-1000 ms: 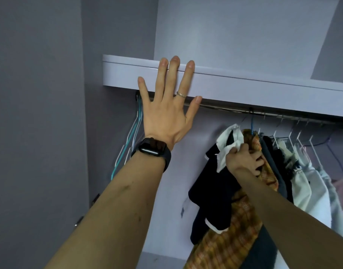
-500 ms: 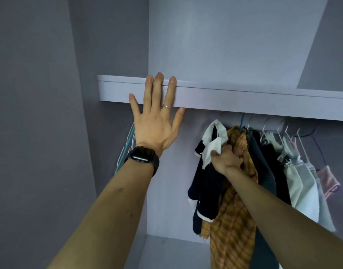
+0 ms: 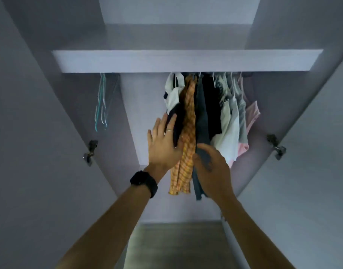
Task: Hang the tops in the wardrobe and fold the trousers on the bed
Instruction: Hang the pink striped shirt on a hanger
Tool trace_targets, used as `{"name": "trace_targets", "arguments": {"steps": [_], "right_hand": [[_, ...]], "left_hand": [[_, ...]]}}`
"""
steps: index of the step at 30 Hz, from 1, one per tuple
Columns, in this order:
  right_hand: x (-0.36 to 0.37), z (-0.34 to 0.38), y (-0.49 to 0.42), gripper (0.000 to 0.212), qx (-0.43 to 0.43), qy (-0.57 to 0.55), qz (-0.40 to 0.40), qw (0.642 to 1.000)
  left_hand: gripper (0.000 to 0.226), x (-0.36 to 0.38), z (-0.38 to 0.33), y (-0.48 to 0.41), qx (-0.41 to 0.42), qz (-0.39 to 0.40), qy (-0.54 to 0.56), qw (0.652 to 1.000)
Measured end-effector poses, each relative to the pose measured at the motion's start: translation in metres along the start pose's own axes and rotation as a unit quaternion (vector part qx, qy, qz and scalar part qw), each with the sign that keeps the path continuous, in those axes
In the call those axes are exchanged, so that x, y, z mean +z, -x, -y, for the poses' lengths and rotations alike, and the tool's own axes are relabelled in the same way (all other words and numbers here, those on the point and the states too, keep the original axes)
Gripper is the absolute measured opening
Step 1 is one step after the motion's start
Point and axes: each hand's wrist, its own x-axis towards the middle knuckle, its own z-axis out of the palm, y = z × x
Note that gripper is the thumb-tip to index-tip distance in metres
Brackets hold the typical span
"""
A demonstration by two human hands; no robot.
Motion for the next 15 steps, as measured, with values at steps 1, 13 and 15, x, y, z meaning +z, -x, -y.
{"name": "trace_targets", "arguments": {"steps": [1,13,15], "right_hand": [[-0.005,-0.006,0.015,0.019,-0.002,0.016,-0.001,1.0],[-0.039,-0.126,0.196,0.034,0.163,0.258,-0.124,0.944],[-0.044,-0.13,0.228,0.031,0.227,0.275,-0.182,0.916]], "left_hand": [[0.073,0.015,-0.004,0.019,0.014,0.032,0.007,0.999],[0.064,0.141,-0.046,0.146,0.187,0.38,0.073,0.903],[0.061,0.155,-0.046,0.155,0.244,0.418,0.081,0.871]]}}
